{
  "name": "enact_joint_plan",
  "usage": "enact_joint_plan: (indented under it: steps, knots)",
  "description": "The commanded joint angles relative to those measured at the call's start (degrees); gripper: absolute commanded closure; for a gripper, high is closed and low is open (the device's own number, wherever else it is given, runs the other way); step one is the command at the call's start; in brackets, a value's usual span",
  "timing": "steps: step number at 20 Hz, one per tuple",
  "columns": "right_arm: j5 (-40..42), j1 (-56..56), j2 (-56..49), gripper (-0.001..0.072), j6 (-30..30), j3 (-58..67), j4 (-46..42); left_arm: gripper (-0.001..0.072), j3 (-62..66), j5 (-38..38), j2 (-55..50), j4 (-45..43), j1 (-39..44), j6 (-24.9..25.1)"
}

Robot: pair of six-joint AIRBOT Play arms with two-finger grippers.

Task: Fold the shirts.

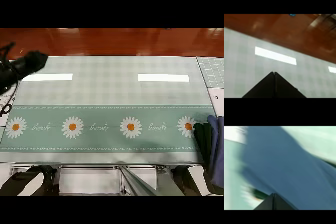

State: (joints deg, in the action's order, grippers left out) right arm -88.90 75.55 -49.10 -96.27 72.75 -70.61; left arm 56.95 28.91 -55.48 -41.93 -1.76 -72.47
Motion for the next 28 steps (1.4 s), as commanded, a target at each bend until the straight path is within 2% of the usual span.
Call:
enact_joint_plan:
  steps: [1,2,3,4,6,8,9,10,13,15,28]
  knots:
    - [24.06,-15.17,-3.45,0.0682,7.13,8.07,30.75,0.0688,14.82,5.60,-5.33,-0.04,0.79,0.00]
    - [26.93,-24.28,-4.33,0.0682,10.51,9.70,29.46,0.0687,20.39,9.99,-8.17,-0.07,2.27,0.02]
    - [27.63,-35.45,-5.53,0.0682,12.35,10.58,23.56,0.0687,25.31,15.34,-11.30,-0.07,3.93,0.00]
    - [26.80,-46.05,-7.02,0.0682,11.50,10.56,14.51,0.0688,29.29,20.72,-14.56,-0.17,5.70,0.00]
    - [20.85,-67.17,-11.93,0.0681,5.86,10.25,-7.19,0.0688,32.68,31.21,-19.65,-5.03,8.72,-4.50]
    - [15.21,-81.74,-16.44,0.0682,0.57,6.64,-26.03,0.0688,28.39,39.65,-19.74,-19.17,10.82,-9.73]
    - [14.21,-85.70,-17.94,0.0682,-3.17,3.17,-32.24,0.0688,23.96,40.57,-18.01,-24.72,11.32,-12.20]
    - [14.75,-87.34,-18.80,0.0683,-4.52,-0.52,-32.81,0.0688,18.60,39.89,-15.67,-27.54,11.32,-13.97]
    - [19.58,-86.51,-22.14,0.0682,-5.31,-9.88,-25.09,0.0687,9.64,38.27,-12.74,-28.83,10.56,-14.40]
    - [18.67,-85.59,-24.70,0.0682,-5.70,-10.21,-22.40,0.0687,8.39,38.25,-13.16,-28.59,10.75,-14.40]
    - [19.91,-85.66,-24.48,0.0682,-5.51,-10.08,-24.48,0.0687,8.15,37.99,-13.16,-28.61,10.78,-14.36]
